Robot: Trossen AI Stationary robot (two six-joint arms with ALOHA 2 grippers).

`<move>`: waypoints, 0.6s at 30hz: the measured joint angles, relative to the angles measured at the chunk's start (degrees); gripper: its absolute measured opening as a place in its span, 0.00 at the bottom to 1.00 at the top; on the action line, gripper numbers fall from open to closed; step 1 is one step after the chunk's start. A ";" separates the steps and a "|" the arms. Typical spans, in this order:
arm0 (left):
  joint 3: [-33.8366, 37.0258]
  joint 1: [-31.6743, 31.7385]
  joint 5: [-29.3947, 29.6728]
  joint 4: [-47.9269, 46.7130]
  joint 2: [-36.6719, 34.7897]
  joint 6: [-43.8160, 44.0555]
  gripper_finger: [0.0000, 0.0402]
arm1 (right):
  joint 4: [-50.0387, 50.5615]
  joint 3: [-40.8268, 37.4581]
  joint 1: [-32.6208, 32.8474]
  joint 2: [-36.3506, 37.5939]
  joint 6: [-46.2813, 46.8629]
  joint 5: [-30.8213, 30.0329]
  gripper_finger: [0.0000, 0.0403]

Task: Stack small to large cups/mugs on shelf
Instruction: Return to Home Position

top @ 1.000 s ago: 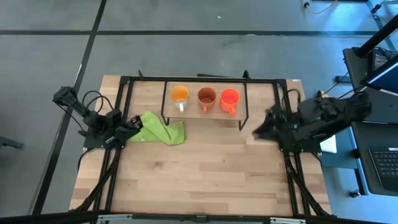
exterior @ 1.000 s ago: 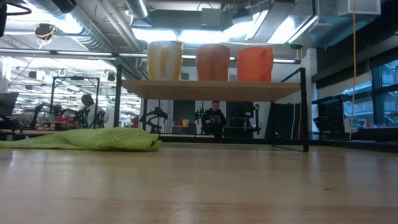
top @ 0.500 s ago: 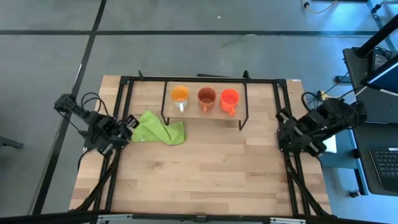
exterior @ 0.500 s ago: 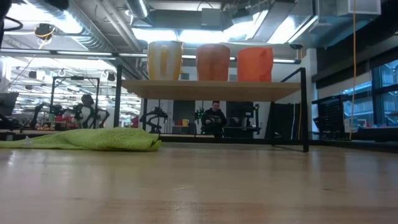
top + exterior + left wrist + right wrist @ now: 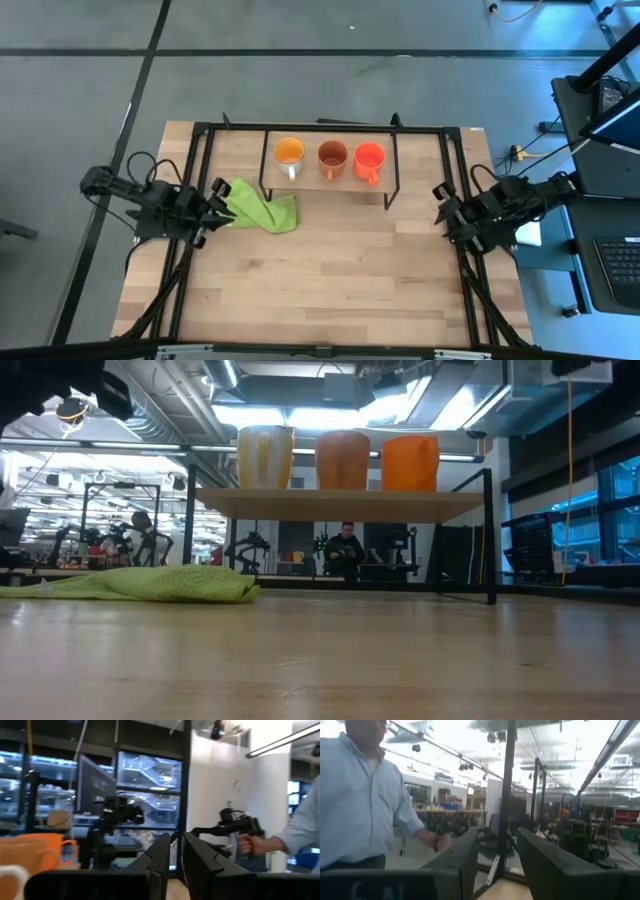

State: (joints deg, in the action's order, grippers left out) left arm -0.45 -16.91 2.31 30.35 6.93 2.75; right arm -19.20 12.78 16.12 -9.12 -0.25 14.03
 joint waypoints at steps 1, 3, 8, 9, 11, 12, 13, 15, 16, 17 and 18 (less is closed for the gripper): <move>0.00 0.88 -0.08 -0.81 -0.22 0.37 0.11 | 0.08 -1.15 0.00 0.95 0.04 0.00 0.34; 0.00 2.71 -0.23 -3.51 -0.71 1.87 0.11 | -0.22 -2.89 0.00 3.05 0.18 -0.01 0.34; 0.00 6.65 -0.28 -10.94 -1.88 6.43 0.11 | -0.20 -6.90 0.00 8.16 -0.08 -0.35 0.34; 0.00 7.37 -0.28 -12.23 -2.22 6.61 0.11 | -0.42 -7.81 0.00 9.05 -0.05 -0.77 0.34; 0.00 8.82 -0.28 -14.23 -3.04 6.71 0.11 | -1.14 -9.39 -0.15 9.03 -0.04 -1.75 0.34; 0.00 9.61 -0.28 -15.86 -3.49 7.16 0.11 | -1.35 -10.37 -0.30 9.03 -0.02 -1.88 0.34; 0.00 10.41 -0.28 -17.61 -3.79 8.01 0.11 | -2.46 -11.30 -0.54 9.00 0.04 -1.98 0.34; 0.00 11.90 -0.36 -21.20 -4.58 10.33 0.11 | -3.57 -12.39 -1.11 9.05 0.08 -1.90 0.34; 0.00 12.55 -0.73 -22.84 -4.97 11.49 0.11 | -3.36 -12.39 -1.32 9.01 0.18 -1.78 0.34; -0.02 13.13 -1.14 -24.44 -5.15 12.41 0.11 | -3.40 -12.39 -1.64 9.02 0.03 -1.77 0.34; -0.02 13.70 -1.86 -26.55 -5.55 13.14 0.11 | -3.32 -12.39 -2.02 9.02 -0.20 -1.60 0.34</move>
State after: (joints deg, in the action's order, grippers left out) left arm -0.47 -3.21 0.45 3.79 1.38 15.89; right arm -22.52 0.38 14.10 -0.10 -0.45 12.44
